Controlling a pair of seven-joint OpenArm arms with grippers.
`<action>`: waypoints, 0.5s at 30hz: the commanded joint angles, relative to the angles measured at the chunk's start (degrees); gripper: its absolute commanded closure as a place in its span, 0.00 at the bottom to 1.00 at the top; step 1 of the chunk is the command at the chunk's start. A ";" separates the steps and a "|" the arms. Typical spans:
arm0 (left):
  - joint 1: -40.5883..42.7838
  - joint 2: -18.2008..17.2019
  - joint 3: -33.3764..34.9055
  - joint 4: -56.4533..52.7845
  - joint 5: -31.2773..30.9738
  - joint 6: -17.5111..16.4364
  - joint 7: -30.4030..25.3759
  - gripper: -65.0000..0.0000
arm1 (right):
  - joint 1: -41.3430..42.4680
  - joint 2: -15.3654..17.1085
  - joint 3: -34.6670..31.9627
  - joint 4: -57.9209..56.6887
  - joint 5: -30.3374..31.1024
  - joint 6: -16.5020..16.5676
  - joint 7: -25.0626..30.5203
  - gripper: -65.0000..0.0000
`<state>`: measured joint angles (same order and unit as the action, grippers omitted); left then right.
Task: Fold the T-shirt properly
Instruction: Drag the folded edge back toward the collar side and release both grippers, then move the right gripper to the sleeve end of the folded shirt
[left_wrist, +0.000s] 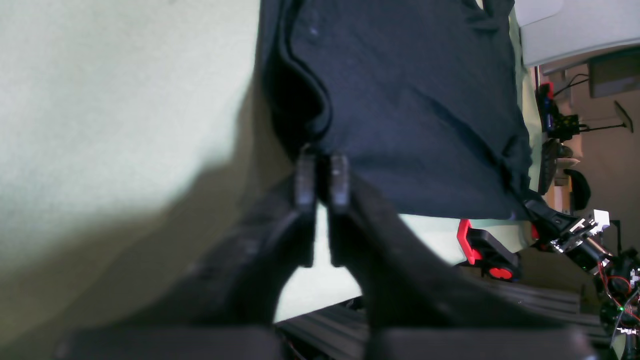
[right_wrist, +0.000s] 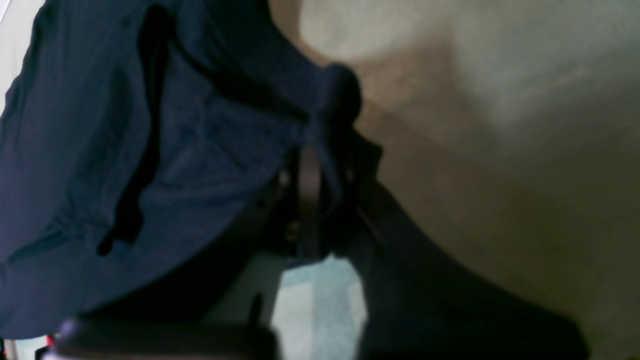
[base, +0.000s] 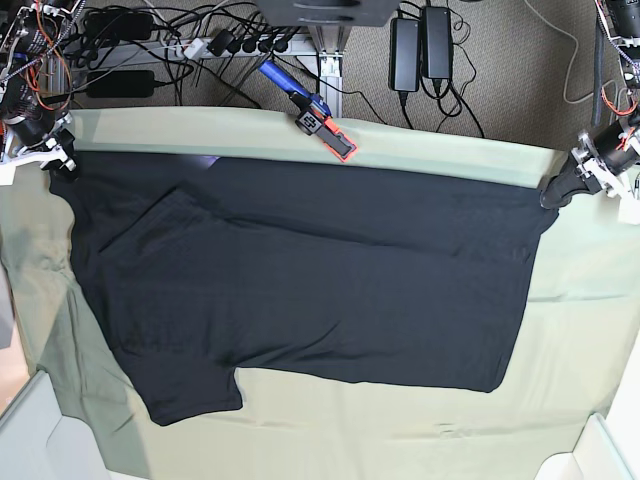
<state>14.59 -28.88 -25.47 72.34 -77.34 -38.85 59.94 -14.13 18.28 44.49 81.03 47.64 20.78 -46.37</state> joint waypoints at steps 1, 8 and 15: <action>-0.28 -1.46 -0.81 0.83 -1.01 -1.15 -1.44 0.77 | -0.02 1.55 0.55 0.90 -0.94 3.52 1.66 0.85; -0.31 -1.49 -1.81 0.83 0.94 -1.15 -2.21 0.63 | -0.02 1.55 0.55 0.90 -2.43 3.52 1.77 0.34; -0.68 -2.12 -4.66 1.33 2.62 -1.15 -3.67 0.63 | 1.36 1.57 2.80 3.45 -2.43 3.52 1.77 0.34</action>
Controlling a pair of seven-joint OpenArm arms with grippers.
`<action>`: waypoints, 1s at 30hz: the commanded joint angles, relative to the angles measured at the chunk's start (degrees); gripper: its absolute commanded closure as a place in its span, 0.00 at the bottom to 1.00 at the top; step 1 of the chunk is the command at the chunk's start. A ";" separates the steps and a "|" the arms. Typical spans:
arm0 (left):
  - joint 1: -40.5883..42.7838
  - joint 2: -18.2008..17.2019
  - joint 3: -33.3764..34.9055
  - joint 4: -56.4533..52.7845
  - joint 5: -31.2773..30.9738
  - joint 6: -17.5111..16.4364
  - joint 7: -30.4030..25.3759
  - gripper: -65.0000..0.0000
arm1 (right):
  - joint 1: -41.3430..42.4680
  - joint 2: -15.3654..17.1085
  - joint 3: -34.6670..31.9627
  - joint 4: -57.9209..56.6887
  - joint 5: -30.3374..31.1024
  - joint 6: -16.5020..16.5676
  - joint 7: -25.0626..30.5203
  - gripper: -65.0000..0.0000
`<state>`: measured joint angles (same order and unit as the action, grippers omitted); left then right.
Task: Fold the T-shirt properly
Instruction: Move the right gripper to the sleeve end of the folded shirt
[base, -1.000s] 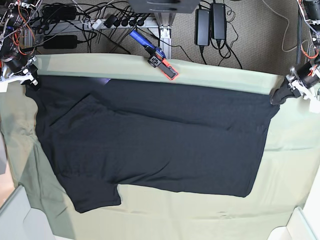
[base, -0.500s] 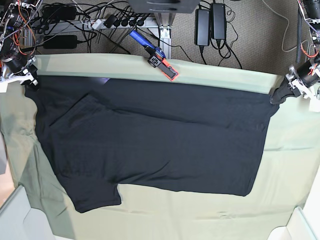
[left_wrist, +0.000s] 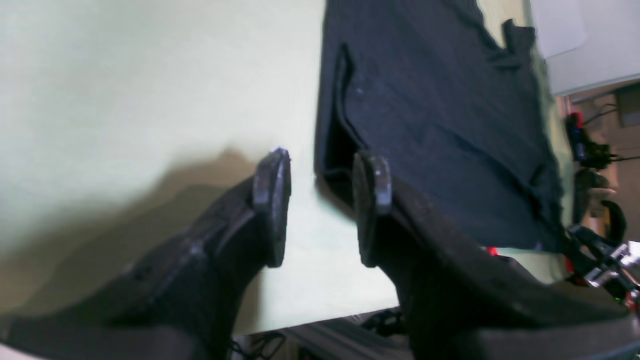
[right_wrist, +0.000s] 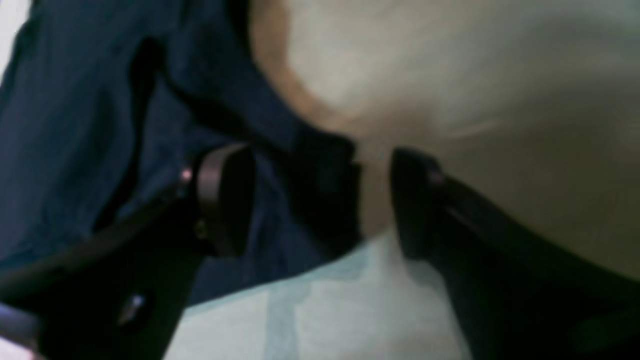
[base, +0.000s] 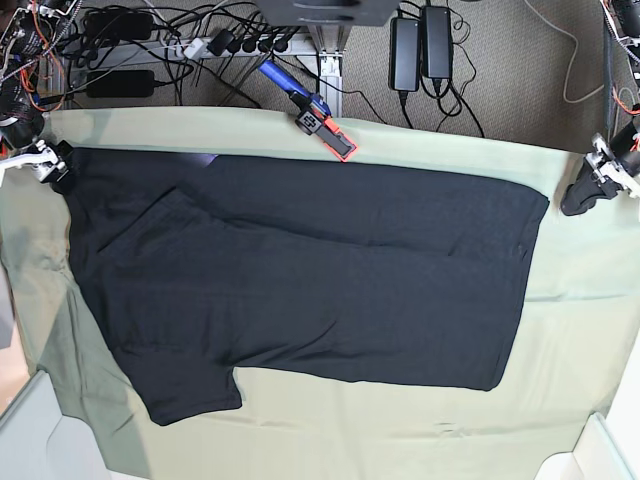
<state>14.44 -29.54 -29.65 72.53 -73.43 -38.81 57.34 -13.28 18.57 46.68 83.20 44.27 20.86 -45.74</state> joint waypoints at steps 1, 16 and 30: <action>-0.68 -1.66 -0.48 1.57 -0.72 -1.19 -1.49 0.63 | 1.07 1.31 1.31 2.21 0.92 3.43 1.09 0.34; -7.78 -2.25 1.68 5.57 6.05 -1.19 -4.22 0.63 | 25.97 2.56 -6.16 -7.67 -6.38 3.39 6.08 0.34; -7.76 -3.37 2.43 5.57 6.73 -1.19 -4.22 0.63 | 42.12 2.64 -18.56 -37.97 -23.26 3.17 21.90 0.34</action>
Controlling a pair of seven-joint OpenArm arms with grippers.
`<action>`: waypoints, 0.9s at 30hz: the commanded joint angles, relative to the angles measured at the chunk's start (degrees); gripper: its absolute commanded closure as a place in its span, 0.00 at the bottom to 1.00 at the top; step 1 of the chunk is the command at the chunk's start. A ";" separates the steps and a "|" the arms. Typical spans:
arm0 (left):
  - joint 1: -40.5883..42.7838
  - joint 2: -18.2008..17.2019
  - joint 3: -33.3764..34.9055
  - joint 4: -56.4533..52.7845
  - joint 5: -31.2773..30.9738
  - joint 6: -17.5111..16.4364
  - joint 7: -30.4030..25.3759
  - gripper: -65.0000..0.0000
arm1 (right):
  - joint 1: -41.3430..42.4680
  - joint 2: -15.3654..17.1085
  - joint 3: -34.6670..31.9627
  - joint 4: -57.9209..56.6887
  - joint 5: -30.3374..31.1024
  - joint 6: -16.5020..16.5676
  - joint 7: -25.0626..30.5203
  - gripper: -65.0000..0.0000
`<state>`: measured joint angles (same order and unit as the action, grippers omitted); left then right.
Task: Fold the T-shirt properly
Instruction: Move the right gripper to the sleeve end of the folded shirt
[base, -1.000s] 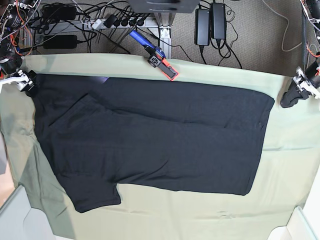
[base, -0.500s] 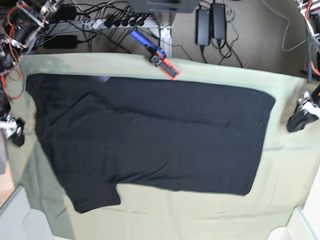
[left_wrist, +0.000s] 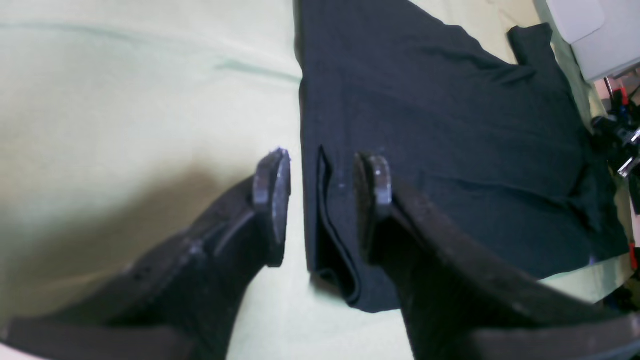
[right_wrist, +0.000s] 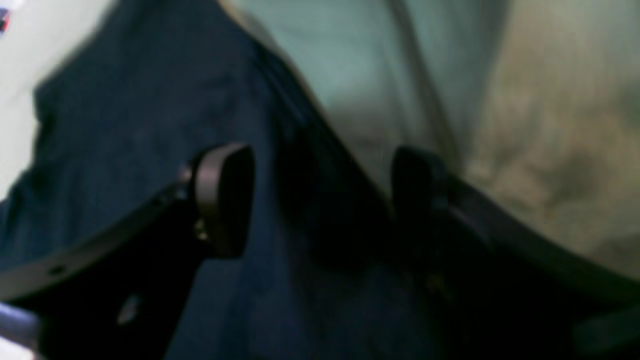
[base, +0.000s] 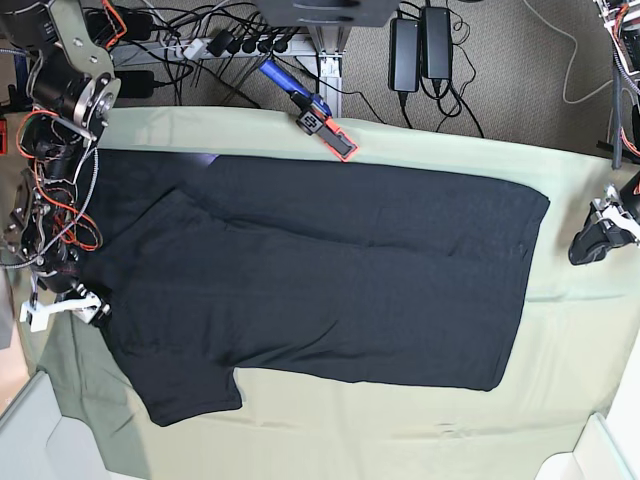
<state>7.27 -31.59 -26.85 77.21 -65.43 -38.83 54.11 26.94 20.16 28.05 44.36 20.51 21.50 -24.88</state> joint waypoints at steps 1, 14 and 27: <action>-0.59 -1.29 -0.37 0.90 -1.44 -1.17 -0.98 0.63 | 1.88 1.01 0.02 0.55 -0.13 2.54 1.05 0.34; -0.57 -1.27 -0.37 0.90 -1.38 -1.17 -1.68 0.63 | 1.79 0.61 -3.87 0.42 4.15 2.95 -1.07 0.34; -1.27 -1.07 -0.37 0.87 2.38 -1.17 -3.89 0.63 | 1.92 0.61 -7.52 0.96 6.95 3.02 -2.36 0.35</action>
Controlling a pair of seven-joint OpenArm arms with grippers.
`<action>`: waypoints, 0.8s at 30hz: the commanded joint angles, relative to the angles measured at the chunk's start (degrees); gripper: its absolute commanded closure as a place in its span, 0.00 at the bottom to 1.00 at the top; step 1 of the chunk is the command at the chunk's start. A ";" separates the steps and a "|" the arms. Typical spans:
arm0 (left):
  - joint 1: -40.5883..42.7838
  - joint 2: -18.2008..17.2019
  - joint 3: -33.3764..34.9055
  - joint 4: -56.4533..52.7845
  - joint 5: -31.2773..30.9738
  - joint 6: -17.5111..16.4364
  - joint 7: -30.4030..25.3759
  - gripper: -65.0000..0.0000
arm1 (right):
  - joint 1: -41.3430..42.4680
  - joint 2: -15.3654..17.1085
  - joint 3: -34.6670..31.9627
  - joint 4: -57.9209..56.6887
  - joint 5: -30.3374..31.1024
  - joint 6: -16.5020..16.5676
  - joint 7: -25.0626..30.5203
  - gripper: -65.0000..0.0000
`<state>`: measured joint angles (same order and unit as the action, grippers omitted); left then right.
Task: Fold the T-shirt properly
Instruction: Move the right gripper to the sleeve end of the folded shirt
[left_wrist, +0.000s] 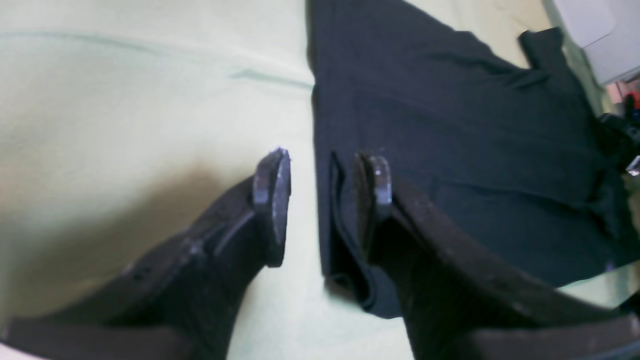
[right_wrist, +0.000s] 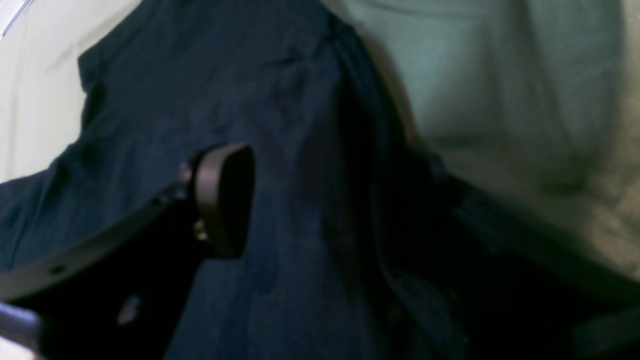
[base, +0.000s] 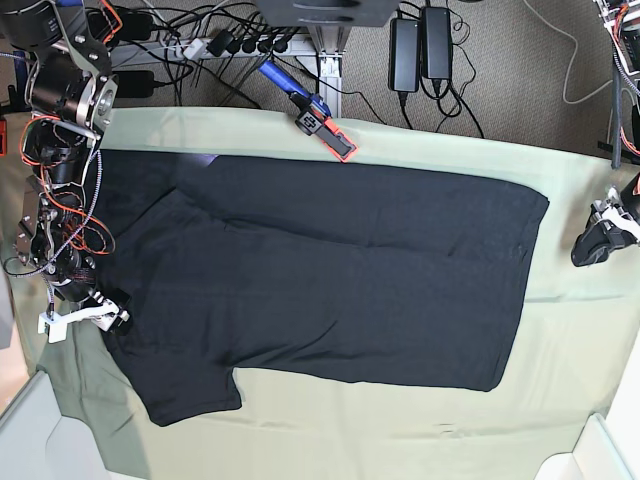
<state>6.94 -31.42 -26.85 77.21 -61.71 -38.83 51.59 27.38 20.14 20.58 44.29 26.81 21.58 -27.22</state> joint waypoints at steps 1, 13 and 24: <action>-1.27 -1.09 -0.37 0.87 -1.05 -1.17 -1.53 0.63 | 1.46 0.63 -0.04 1.03 0.66 2.93 0.00 0.35; -2.84 -0.96 -0.35 0.87 -0.50 -1.17 -2.10 0.63 | 1.49 0.63 -0.04 1.31 0.92 3.26 0.02 0.60; -2.84 -0.96 -0.35 0.87 -0.22 -1.17 -2.56 0.63 | 1.44 0.63 -0.02 7.02 2.12 3.26 -0.83 1.00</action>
<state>4.89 -31.09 -26.85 77.21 -61.08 -38.83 50.50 27.18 19.94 20.56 50.02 28.08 21.63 -29.17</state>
